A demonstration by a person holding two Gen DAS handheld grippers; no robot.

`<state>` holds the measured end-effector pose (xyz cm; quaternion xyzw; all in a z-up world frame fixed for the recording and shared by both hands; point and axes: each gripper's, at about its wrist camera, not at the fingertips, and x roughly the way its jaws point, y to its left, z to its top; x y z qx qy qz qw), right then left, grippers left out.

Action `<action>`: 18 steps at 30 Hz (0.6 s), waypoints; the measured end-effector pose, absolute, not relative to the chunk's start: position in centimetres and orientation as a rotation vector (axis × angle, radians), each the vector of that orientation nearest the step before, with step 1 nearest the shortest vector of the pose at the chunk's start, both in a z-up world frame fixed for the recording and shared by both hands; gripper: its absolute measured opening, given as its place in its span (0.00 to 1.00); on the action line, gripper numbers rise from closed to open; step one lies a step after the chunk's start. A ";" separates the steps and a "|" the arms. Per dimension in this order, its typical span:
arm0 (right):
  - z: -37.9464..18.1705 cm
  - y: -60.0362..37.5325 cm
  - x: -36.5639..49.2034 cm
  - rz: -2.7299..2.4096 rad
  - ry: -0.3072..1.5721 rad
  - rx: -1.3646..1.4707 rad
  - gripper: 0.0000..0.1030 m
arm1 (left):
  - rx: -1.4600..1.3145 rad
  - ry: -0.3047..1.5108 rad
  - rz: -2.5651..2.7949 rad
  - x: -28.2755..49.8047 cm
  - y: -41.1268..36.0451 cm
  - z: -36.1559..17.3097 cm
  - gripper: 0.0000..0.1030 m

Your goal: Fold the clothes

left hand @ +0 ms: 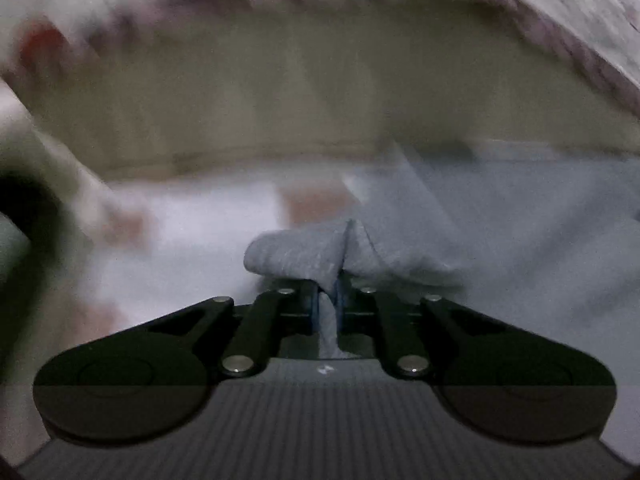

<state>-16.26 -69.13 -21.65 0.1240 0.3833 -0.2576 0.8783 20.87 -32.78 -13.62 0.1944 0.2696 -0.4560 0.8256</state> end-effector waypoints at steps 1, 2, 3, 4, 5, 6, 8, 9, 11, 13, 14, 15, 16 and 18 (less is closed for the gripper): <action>-21.6 -69.1 -16.5 -0.536 0.799 0.265 0.77 | 0.391 0.522 -0.900 21.8 -32.8 -12.5 0.08; -21.5 -69.2 -16.8 -0.534 0.800 0.271 0.77 | 0.373 0.470 -0.798 23.2 -33.1 -11.5 0.09; -21.5 -69.3 -16.9 -0.532 0.801 0.277 0.77 | 0.355 0.418 -0.696 24.6 -33.3 -10.6 0.11; -21.5 -69.3 -17.0 -0.530 0.803 0.278 0.78 | 0.356 0.385 -0.622 25.8 -33.6 -10.1 0.22; -21.5 -69.3 -17.0 -0.533 0.806 0.275 0.78 | 0.369 0.389 -0.570 27.0 -33.9 -9.8 0.40; -21.5 -69.3 -16.9 -0.537 0.809 0.272 0.79 | 0.387 0.413 -0.528 28.1 -34.1 -9.5 0.49; -21.4 -69.1 -16.5 -0.575 0.821 0.286 0.79 | 0.383 0.442 -0.489 28.7 -33.2 -8.9 0.58; -21.3 -68.9 -16.3 -0.604 0.827 0.295 0.79 | 0.367 0.455 -0.494 28.4 -32.3 -8.6 0.60; -20.9 -67.7 -16.1 -0.654 0.821 0.295 0.79 | 0.349 0.510 -0.545 27.6 -30.5 -8.3 0.62; -19.9 -65.8 -15.9 -0.650 0.791 0.267 0.78 | 0.340 0.580 -0.577 26.0 -28.2 -8.6 0.62; -19.3 -64.6 -15.9 -0.641 0.771 0.250 0.78 | 0.339 0.612 -0.582 25.2 -26.7 -8.7 0.62; -18.5 -63.5 -15.9 -0.622 0.747 0.240 0.78 | 0.338 0.644 -0.587 24.4 -25.2 -8.8 0.62; -17.6 -62.3 -15.9 -0.593 0.723 0.237 0.78 | 0.348 0.675 -0.585 23.6 -23.4 -9.1 0.62; -15.6 -59.4 -15.7 -0.512 0.692 0.237 0.78 | 0.370 0.735 -0.577 22.1 -20.3 -9.6 0.62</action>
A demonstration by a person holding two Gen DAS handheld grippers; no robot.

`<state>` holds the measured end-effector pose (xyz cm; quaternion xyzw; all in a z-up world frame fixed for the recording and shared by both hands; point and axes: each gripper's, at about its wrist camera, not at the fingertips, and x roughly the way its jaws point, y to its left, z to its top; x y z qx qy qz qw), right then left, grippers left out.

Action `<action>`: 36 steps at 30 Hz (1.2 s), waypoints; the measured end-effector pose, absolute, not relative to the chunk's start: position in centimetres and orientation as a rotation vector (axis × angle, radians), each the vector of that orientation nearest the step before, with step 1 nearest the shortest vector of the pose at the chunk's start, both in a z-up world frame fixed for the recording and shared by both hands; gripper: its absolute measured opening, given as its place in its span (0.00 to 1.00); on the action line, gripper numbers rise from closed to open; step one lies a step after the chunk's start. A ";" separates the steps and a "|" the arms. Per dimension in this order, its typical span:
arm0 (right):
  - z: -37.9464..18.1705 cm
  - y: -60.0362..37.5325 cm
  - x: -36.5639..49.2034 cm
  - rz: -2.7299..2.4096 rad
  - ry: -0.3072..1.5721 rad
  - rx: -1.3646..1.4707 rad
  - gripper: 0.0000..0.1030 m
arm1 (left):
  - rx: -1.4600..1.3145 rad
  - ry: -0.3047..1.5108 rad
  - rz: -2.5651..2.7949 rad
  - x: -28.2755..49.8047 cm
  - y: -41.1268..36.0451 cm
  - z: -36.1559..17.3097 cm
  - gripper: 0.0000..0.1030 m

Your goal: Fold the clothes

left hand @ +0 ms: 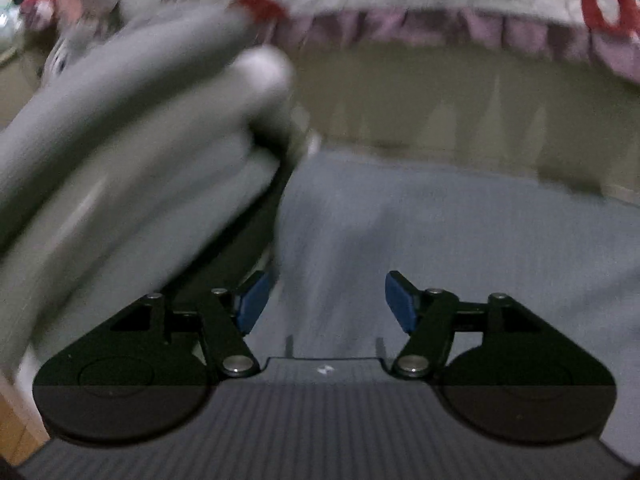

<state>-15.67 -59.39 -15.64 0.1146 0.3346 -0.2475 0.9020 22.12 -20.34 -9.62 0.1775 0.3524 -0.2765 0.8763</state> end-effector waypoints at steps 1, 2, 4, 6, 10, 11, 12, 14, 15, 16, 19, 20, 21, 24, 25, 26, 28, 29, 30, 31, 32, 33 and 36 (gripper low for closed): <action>-14.7 -57.7 -15.5 -0.461 0.686 0.229 0.78 | 0.390 0.772 -0.570 21.2 -18.4 -9.8 0.62; -13.8 -56.1 -15.4 -0.410 0.680 0.221 0.78 | 0.409 0.798 -0.563 20.4 -16.6 -9.9 0.62; -12.0 -52.1 -15.2 -0.286 0.668 0.196 0.78 | 0.447 0.852 -0.548 18.6 -12.8 -10.2 0.62; -10.7 -47.6 -14.9 -0.146 0.683 0.175 0.78 | 0.445 0.915 -0.508 17.2 -8.7 -10.5 0.62; -10.4 -38.6 -14.2 0.123 0.765 0.098 0.78 | 0.352 1.102 -0.418 14.5 -0.4 -11.9 0.62; -10.6 -36.4 -14.1 0.201 0.794 0.071 0.77 | 0.321 1.137 -0.391 14.0 1.3 -12.3 0.62; -11.1 -34.1 -14.1 0.283 0.824 0.044 0.77 | 0.277 1.187 -0.336 13.5 3.4 -13.0 0.62; -12.1 -30.1 -14.0 0.430 0.886 0.024 0.69 | 0.228 1.280 -0.281 12.4 6.0 -14.3 0.62; -12.6 -28.6 -14.0 0.489 0.903 0.012 0.65 | 0.189 1.310 -0.284 11.8 7.2 -14.7 0.62; -13.0 -27.0 -14.1 0.546 0.918 0.000 0.65 | 0.149 1.340 -0.286 11.3 8.3 -15.2 0.62; -14.3 -23.2 -14.5 0.649 0.964 -0.081 0.65 | 0.042 1.436 -0.277 9.5 10.6 -16.3 0.62; -14.6 -22.7 -14.7 0.665 0.982 -0.100 0.65 | -0.004 1.458 -0.271 9.0 11.4 -16.6 0.62; -14.9 -22.2 -14.9 0.681 1.000 -0.119 0.66 | -0.031 1.469 -0.256 8.5 11.8 -16.9 0.62; -15.5 -22.0 -15.8 0.719 1.031 -0.125 0.67 | -0.079 1.477 -0.221 7.5 12.6 -17.7 0.65; -15.9 -22.0 -15.9 0.712 1.041 -0.125 0.67 | -0.075 1.463 -0.216 7.4 12.4 -17.8 0.67; -16.2 -22.0 -16.1 0.704 1.051 -0.126 0.67 | -0.071 1.450 -0.210 7.3 12.3 -17.9 0.67; -17.0 -22.3 -16.0 0.725 1.062 -0.085 0.50 | -0.040 1.404 -0.196 7.2 11.6 -17.8 0.67; -17.4 -22.5 -16.0 0.735 1.067 -0.064 0.43 | -0.021 1.381 -0.194 7.1 11.2 -17.8 0.67; -17.5 -22.6 -16.0 0.740 1.054 -0.046 0.37 | 0.009 1.365 -0.197 7.0 10.8 -17.8 0.67; -17.5 -22.8 -16.0 0.738 1.042 -0.035 0.30 | 0.021 1.355 -0.212 6.9 10.5 -17.8 0.67; -17.5 -22.9 -16.0 0.738 1.039 -0.037 0.28 | 0.032 1.344 -0.226 6.8 10.2 -17.7 0.67; -17.6 -23.1 -16.0 0.739 1.036 -0.039 0.22 | 0.034 1.336 -0.239 6.7 10.2 -17.6 0.67; -17.1 -23.8 -15.9 0.753 1.033 0.006 0.19 | 0.027 1.304 -0.292 6.6 10.0 -17.0 0.67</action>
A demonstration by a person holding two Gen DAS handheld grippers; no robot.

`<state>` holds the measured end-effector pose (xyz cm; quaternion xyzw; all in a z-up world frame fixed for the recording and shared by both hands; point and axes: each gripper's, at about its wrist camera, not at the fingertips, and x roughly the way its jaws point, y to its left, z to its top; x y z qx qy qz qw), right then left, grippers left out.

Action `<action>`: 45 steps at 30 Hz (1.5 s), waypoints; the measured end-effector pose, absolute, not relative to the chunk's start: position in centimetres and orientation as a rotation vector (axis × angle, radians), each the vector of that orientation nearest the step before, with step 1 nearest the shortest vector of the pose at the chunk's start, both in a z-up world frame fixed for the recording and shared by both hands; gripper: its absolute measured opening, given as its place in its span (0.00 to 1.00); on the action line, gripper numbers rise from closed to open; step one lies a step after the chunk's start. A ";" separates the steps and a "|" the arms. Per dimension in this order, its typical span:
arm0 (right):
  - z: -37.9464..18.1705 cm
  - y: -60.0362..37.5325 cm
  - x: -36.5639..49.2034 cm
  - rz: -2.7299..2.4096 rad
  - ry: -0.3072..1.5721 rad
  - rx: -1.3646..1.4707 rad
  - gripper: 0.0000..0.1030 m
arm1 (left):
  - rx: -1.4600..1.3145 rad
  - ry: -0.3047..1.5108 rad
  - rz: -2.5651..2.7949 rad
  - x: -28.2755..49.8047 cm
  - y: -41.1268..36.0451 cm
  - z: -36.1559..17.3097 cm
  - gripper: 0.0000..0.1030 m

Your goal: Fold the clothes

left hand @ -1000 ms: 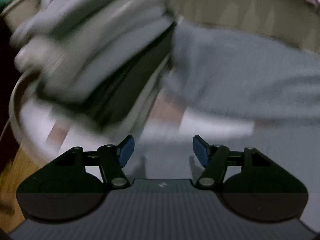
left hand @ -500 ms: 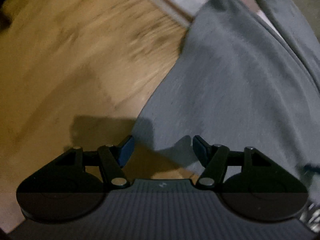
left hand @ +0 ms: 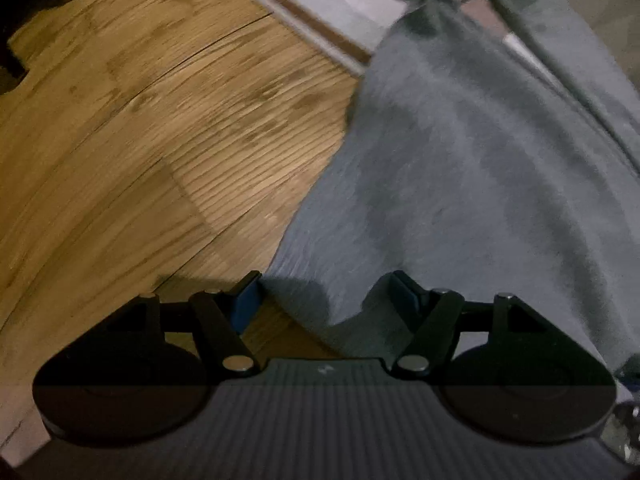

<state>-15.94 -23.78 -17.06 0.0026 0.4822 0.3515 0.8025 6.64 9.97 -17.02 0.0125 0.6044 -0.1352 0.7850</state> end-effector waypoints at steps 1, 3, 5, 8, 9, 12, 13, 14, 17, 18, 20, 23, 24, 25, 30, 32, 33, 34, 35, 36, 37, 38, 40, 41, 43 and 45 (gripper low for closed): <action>-16.9 -24.3 -15.5 0.748 1.036 0.044 0.19 | 0.043 1.302 -0.306 6.6 9.7 -17.0 0.67; -17.2 -25.9 -14.6 0.729 1.054 0.172 0.18 | 0.074 1.297 -0.334 6.6 9.1 -17.1 0.67; -17.3 -26.4 -14.1 0.689 1.058 0.203 0.14 | 0.080 1.308 -0.340 6.4 8.9 -17.3 0.67; -16.9 -27.3 -13.6 0.656 1.040 0.256 0.06 | 0.072 1.293 -0.349 6.5 8.9 -17.4 0.67; -16.5 -27.4 -13.5 0.645 1.015 0.249 0.06 | 0.061 1.272 -0.363 6.6 8.8 -17.2 0.67; -14.9 -28.2 -12.9 0.572 0.956 0.217 0.06 | 0.063 1.145 -0.454 6.1 8.6 -15.1 0.67; -14.5 -28.7 -12.6 0.537 0.941 0.215 0.05 | 0.078 1.090 -0.515 5.6 8.0 -14.3 0.67; -14.1 -29.1 -12.2 0.503 0.926 0.214 0.05 | 0.093 1.035 -0.576 5.1 7.4 -13.5 0.67; -13.0 -30.7 -11.2 0.422 0.893 0.228 0.06 | 0.132 0.900 -0.773 3.4 5.2 -11.6 0.68; -12.8 -31.2 -10.9 0.414 0.881 0.233 0.06 | 0.147 0.873 -0.844 2.7 4.2 -11.2 0.68; -12.3 -31.6 -10.6 0.400 0.860 0.237 0.06 | 0.175 0.829 -0.966 1.4 2.0 -10.6 0.69; -11.8 -32.0 -10.2 0.377 0.841 0.235 0.06 | 0.244 0.801 -1.118 -0.1 -2.0 -10.7 0.79; -11.6 -32.1 -10.2 0.371 0.834 0.239 0.06 | 0.269 0.806 -1.155 -0.4 -3.8 -11.0 0.79; -11.4 -32.2 -10.2 0.362 0.824 0.247 0.06 | 0.299 0.811 -1.163 -0.4 -5.2 -11.4 0.79; -10.1 -34.0 -11.3 0.433 0.704 0.382 0.06 | 0.483 0.802 -0.912 1.2 -12.0 -14.2 0.37; -9.5 -34.8 -12.3 0.460 0.656 0.417 0.05 | 0.410 0.818 -0.858 3.3 -12.2 -13.7 0.06; -9.4 -34.8 -12.8 0.441 0.672 0.381 0.05 | 0.360 0.799 -0.862 3.8 -11.8 -13.1 0.06; -9.5 -34.6 -13.5 0.409 0.698 0.341 0.07 | 0.320 0.765 -0.867 4.0 -11.1 -12.1 0.06; -9.5 -34.5 -14.1 0.375 0.724 0.301 0.09 | 0.312 0.741 -0.875 4.0 -10.7 -11.5 0.06; -9.8 -34.4 -15.2 0.345 0.756 0.270 0.16 | 0.304 0.716 -0.868 4.0 -10.2 -10.9 0.06; -10.2 -34.2 -16.5 0.306 0.779 0.242 0.23 | 0.296 0.691 -0.861 4.0 -9.7 -10.3 0.06; -10.8 -34.1 -18.0 0.252 0.805 0.207 0.29 | 0.270 0.681 -0.853 4.3 -9.2 -9.9 0.06; -12.2 -34.0 -20.9 0.139 0.858 0.143 0.40 | 0.213 0.693 -0.846 4.7 -8.9 -9.3 0.06; -12.9 -34.0 -22.3 0.081 0.885 0.115 0.40 | 0.198 0.692 -0.848 4.9 -8.7 -9.2 0.06; -14.0 -33.9 -24.5 -0.004 0.942 0.038 0.41 | 0.207 0.667 -0.843 4.5 -8.6 -9.0 0.06; -14.7 -33.9 -26.6 -0.115 0.966 -0.113 0.41 | 0.204 0.651 -0.840 4.2 -8.5 -8.9 0.06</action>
